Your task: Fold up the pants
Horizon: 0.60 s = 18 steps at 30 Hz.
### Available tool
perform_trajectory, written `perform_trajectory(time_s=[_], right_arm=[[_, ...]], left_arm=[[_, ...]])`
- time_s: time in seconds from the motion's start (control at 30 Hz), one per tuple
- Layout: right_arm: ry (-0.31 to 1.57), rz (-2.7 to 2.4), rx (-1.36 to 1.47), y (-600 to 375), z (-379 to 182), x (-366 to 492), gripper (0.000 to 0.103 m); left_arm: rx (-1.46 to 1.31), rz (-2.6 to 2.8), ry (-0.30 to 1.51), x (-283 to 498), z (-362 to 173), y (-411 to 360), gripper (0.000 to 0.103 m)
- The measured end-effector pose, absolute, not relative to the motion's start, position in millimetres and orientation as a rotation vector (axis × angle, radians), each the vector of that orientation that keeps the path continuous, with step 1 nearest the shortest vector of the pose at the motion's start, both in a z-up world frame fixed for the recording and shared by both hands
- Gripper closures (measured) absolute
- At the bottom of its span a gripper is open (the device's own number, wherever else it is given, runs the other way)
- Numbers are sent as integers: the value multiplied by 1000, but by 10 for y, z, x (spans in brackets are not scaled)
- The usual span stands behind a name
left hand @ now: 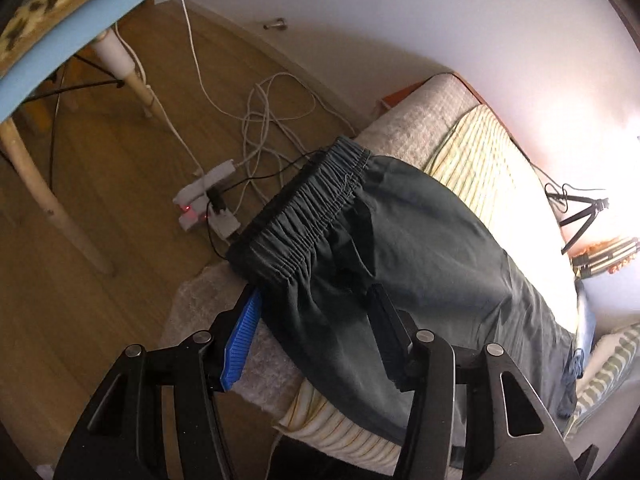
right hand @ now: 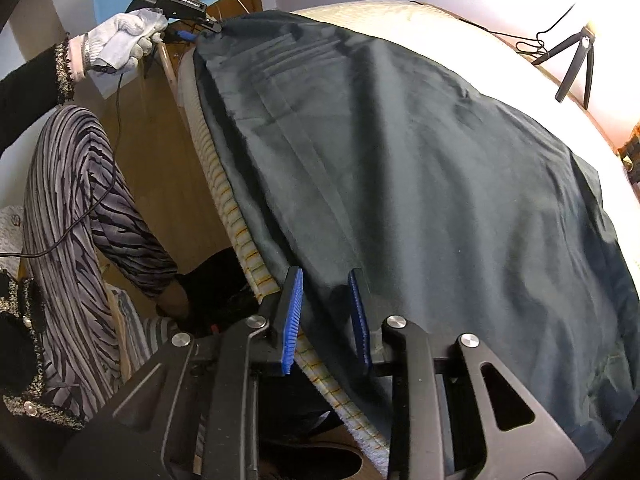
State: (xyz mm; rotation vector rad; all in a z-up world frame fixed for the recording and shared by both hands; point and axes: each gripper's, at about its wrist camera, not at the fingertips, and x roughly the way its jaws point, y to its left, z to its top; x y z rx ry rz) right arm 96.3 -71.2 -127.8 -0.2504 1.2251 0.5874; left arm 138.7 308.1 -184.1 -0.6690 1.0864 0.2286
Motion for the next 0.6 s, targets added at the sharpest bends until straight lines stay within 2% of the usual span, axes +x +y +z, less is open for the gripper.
perform_trajectory(time_s=[0.03, 0.1, 0.2, 0.43, 0.5, 0.57, 0.6], right_arm=[[1222, 587, -253, -702, -1278, 969, 78], [1210, 580, -261, -678, -1276, 985, 78], [1189, 588, -277, -606, -1288, 1010, 78], [1151, 601, -401, -324, -1386, 1021, 78], [1138, 611, -415, -290, -1403, 1027, 84], [1138, 616, -409, -270, -1401, 1042, 96], [1136, 617, -407, -265, -1396, 1048, 97]], left_arm=[[-667, 229, 1085, 1385, -1841, 3086, 54], [-644, 234, 1081, 1378, -1839, 3085, 66], [-637, 241, 1069, 1358, -1818, 3111, 78], [-620, 239, 1063, 1354, -1846, 3147, 86], [-610, 240, 1050, 1346, -1837, 3154, 88], [-604, 241, 1042, 1340, -1831, 3156, 91], [-606, 240, 1035, 1337, -1828, 3160, 91]])
